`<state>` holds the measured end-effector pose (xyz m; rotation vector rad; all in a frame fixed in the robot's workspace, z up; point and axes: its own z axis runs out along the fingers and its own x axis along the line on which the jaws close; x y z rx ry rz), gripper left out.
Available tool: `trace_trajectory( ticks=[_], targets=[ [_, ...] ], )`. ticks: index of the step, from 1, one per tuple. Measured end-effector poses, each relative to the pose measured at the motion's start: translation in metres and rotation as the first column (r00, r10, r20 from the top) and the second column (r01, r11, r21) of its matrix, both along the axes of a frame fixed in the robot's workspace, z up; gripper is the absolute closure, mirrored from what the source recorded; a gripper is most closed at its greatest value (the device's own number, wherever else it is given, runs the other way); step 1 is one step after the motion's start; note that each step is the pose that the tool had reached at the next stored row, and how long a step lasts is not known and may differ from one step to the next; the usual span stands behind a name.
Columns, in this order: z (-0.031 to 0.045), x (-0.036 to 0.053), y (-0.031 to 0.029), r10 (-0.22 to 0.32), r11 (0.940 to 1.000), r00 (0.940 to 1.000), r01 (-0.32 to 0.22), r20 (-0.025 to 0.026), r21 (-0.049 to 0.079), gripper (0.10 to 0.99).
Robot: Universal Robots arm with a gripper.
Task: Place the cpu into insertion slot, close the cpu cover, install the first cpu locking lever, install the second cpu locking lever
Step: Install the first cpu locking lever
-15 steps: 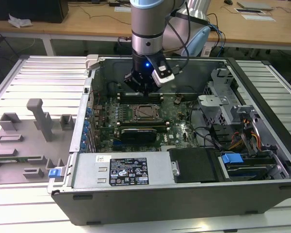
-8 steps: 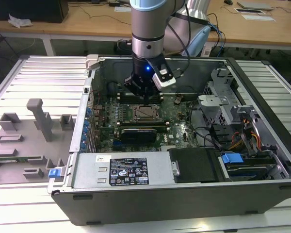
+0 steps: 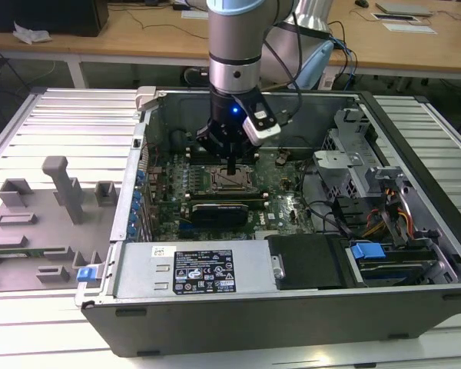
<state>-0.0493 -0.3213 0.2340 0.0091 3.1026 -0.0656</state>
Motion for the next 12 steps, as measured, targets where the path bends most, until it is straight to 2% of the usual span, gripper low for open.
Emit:
trace_trajectory(
  ticks=[4, 12],
  targets=[
    [0.0056, 0.0001, 0.0000, 0.000, 1.0000, 1.0000, 0.000, 0.0001, 0.000, 0.980],
    [0.0063, 0.0001, 0.0000, 0.000, 1.0000, 1.0000, 0.000, 0.0001, 0.000, 0.980]
  ],
)
